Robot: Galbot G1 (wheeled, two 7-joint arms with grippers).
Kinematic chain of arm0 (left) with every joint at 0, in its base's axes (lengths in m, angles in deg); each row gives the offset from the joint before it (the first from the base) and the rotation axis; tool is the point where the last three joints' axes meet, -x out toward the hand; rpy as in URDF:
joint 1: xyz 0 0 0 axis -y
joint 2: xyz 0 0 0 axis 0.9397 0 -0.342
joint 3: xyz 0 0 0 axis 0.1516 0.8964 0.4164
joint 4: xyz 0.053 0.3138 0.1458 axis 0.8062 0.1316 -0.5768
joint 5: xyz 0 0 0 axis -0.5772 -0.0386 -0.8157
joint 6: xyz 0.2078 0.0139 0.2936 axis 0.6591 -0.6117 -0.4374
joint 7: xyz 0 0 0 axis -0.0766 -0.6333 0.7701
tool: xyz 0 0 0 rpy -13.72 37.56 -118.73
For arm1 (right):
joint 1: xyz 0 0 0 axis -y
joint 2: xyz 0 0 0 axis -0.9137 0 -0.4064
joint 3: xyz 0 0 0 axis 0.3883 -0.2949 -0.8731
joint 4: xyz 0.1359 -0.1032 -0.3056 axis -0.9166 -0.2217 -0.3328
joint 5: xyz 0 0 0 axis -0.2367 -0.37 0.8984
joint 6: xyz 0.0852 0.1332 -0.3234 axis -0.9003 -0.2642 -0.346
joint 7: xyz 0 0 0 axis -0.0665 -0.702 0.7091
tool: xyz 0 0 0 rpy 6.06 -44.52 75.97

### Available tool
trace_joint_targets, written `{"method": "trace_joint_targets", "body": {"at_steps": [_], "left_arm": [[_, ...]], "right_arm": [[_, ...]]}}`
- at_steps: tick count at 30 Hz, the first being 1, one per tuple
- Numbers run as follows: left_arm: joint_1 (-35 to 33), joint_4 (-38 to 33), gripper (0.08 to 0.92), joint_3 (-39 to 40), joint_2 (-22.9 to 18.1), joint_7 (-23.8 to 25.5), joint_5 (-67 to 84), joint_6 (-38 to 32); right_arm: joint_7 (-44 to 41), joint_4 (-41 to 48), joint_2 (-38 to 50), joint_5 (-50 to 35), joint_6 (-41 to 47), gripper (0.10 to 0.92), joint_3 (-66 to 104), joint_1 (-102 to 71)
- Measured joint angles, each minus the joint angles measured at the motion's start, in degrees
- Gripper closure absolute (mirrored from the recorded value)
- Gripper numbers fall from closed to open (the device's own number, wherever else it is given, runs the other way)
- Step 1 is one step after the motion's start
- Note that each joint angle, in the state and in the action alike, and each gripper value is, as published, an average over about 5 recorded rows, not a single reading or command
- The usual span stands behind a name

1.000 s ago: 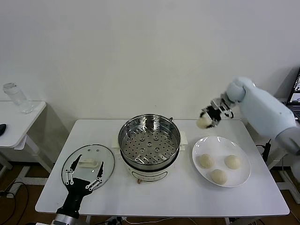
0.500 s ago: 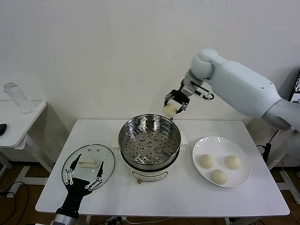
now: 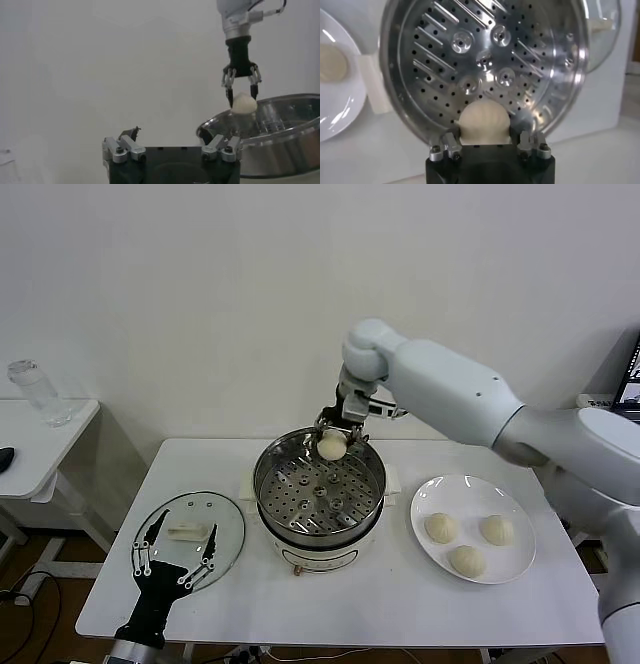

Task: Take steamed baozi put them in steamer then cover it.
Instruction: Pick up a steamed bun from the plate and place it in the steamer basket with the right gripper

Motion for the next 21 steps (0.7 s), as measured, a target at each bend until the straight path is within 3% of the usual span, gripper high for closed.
{"method": "trace_joint_targets", "body": {"at_steps": [15, 21], "left_arm": [[0.08, 0.07, 0.177, -0.38, -0.17, -0.14, 0.12, -0.58], [0.16, 0.10, 0.177, -0.44, -0.19, -0.18, 0.16, -0.66]], "right_arm": [[1.04, 4.01, -4.51, 5.39, -1.36, 0.348, 0.66, -3.51], [1.37, 4.36, -5.01, 6.06, -1.56, 0.239, 0.86, -3.72]]}}
